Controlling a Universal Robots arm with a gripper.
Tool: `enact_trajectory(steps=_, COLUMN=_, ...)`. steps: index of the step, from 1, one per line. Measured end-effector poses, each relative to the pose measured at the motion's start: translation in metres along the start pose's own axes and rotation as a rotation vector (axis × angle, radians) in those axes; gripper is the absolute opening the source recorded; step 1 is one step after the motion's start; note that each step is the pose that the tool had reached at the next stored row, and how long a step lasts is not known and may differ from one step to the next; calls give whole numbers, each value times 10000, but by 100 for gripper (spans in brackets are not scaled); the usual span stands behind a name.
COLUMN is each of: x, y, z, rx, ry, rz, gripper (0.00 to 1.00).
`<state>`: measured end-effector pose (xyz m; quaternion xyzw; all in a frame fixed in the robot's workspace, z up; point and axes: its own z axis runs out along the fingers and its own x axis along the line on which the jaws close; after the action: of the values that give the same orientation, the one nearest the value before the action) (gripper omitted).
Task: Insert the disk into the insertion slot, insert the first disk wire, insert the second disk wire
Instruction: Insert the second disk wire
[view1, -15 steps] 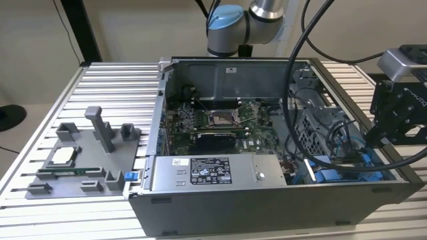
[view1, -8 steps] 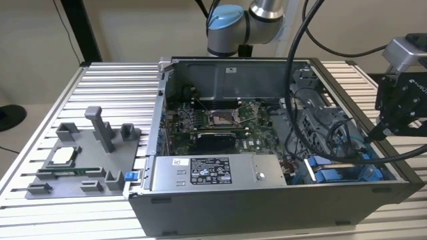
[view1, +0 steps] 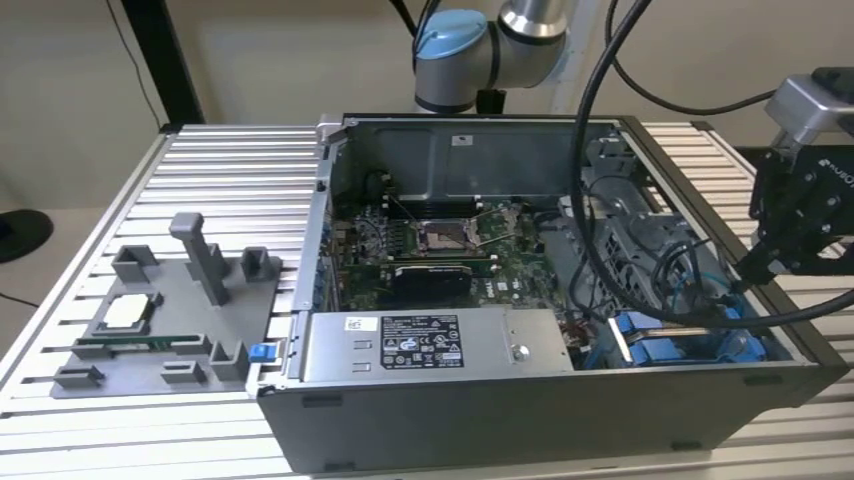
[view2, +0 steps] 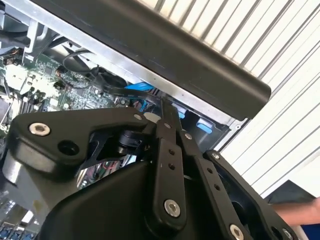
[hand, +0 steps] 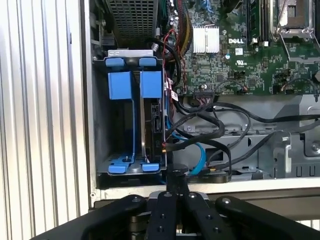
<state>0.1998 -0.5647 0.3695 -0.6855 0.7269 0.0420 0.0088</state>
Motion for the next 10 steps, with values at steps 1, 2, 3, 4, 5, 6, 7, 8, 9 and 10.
enact_trajectory(steps=1, x=0, y=-6, z=1, rx=-1, ry=0, rz=-2, gripper=100)
enact_trajectory(steps=2, x=0, y=-15, z=1, rx=-4, ry=-2, rz=-1, gripper=100)
enact_trajectory(steps=3, x=0, y=-24, z=3, rx=-7, ry=-2, rz=0, gripper=100)
enact_trajectory(steps=4, x=1, y=-34, z=10, rx=-12, ry=-4, rz=0, gripper=100)
enact_trajectory(steps=5, x=4, y=-43, z=18, rx=-16, ry=-5, rz=1, gripper=100)
enact_trajectory(steps=6, x=10, y=-50, z=24, rx=-25, ry=-4, rz=2, gripper=100)
enact_trajectory(steps=7, x=20, y=-52, z=27, rx=-37, ry=-5, rz=7, gripper=100)
enact_trajectory(steps=8, x=37, y=-54, z=28, rx=-49, ry=-6, rz=12, gripper=100)
enact_trajectory(steps=9, x=55, y=-55, z=28, rx=-58, ry=-7, rz=16, gripper=100)
enact_trajectory(steps=10, x=73, y=-57, z=31, rx=-62, ry=-6, rz=25, gripper=100)
